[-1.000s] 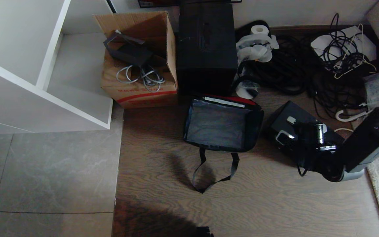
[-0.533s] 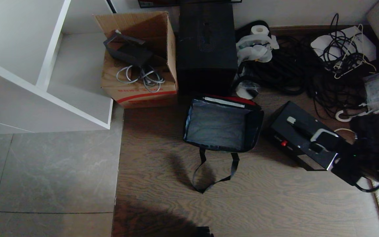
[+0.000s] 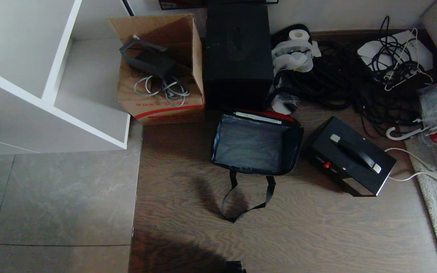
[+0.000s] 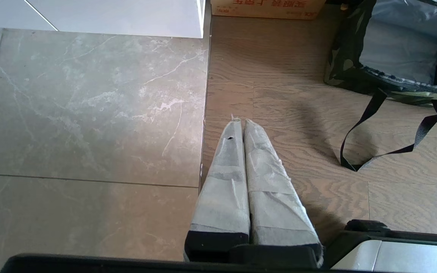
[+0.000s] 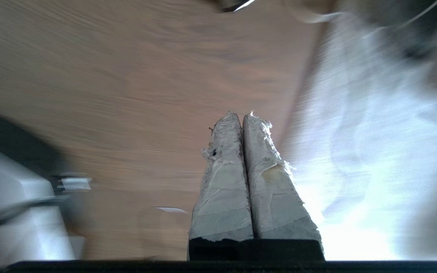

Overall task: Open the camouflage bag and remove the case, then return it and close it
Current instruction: Grip the handle again

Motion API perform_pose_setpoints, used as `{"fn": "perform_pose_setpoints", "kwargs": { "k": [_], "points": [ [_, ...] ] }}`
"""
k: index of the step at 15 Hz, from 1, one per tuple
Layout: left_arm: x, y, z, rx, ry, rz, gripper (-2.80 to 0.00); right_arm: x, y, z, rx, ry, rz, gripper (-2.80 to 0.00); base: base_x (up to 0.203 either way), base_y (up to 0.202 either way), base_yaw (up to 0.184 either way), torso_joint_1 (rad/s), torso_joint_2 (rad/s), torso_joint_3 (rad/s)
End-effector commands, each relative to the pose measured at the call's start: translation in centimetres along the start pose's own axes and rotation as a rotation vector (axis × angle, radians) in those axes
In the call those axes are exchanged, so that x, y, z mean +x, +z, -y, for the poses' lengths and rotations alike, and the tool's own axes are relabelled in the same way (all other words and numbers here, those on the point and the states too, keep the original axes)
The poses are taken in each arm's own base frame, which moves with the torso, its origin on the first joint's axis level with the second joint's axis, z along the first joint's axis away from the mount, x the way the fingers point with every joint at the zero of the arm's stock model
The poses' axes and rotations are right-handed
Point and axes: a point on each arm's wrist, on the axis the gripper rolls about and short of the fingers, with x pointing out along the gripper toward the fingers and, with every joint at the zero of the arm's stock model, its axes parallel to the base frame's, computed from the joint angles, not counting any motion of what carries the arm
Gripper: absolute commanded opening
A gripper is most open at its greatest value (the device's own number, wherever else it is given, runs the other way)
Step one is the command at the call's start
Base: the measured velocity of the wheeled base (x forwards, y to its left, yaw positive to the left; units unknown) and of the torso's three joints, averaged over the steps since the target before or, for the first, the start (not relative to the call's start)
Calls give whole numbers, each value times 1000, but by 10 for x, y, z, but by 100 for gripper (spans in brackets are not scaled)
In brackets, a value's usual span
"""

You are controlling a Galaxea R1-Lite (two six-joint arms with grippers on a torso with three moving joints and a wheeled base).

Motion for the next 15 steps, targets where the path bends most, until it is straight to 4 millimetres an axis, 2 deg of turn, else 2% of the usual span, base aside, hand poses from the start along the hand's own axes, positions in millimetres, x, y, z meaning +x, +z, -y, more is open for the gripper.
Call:
{"fn": "perform_pose_setpoints", "kwargs": {
  "k": [1, 3, 6, 15],
  "points": [
    [1, -3, 0, -1, 0, -9, -280, -5, -41, -15, 205, 93, 172, -280, 0, 0, 0, 0, 0, 0],
    [1, -3, 0, -1, 0, -8, -280, -4, -55, -24, 270, 197, 269, -280, 0, 0, 0, 0, 0, 0],
    [1, -3, 0, -1, 0, -8, -280, -15, -64, -24, 336, 143, 460, -280, 0, 0, 0, 0, 0, 0],
    [1, -3, 0, -1, 0, -9, -280, -15, -65, -24, 368, 147, 422, -280, 0, 0, 0, 0, 0, 0]
  ]
}}
